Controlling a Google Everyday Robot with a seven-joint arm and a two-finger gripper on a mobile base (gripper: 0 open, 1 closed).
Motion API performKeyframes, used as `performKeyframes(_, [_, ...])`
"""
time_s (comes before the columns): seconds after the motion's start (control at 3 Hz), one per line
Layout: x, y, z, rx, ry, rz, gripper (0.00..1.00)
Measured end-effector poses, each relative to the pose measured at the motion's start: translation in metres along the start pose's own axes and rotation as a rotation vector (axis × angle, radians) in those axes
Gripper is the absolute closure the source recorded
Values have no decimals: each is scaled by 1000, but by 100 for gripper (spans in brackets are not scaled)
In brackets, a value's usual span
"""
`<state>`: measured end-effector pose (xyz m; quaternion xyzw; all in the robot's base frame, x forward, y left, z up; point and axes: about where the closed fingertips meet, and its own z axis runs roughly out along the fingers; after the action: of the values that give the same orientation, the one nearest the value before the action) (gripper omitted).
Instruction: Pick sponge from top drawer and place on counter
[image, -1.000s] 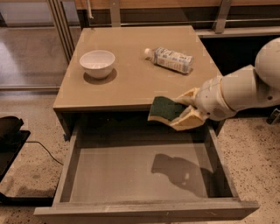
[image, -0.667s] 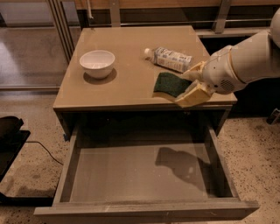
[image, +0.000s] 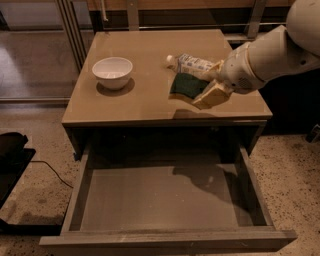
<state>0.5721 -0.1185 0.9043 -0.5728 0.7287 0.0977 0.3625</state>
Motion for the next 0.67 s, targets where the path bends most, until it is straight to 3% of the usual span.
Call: performKeyframes(0.67, [-8, -84, 25, 52, -29, 108, 100])
